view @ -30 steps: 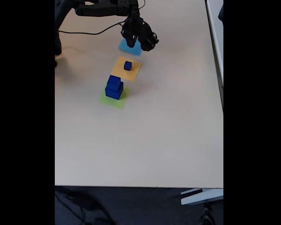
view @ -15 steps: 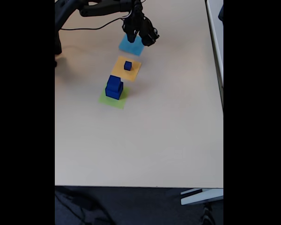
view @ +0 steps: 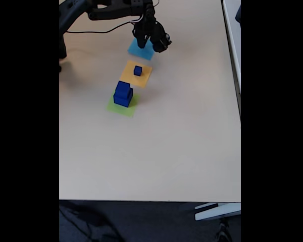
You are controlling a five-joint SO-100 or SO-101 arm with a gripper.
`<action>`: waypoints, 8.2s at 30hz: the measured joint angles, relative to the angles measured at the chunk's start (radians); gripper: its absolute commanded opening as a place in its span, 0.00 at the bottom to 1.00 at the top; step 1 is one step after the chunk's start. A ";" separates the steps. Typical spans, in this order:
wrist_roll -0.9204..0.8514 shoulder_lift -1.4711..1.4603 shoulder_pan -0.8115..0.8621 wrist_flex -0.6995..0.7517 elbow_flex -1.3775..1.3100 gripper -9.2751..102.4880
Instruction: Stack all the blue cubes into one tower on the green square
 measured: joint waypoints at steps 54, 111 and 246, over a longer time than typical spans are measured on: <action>-0.402 0.440 0.242 -0.141 0.400 0.29; -0.509 0.430 0.287 -0.420 0.675 0.29; -0.942 0.712 0.696 -0.098 0.578 0.08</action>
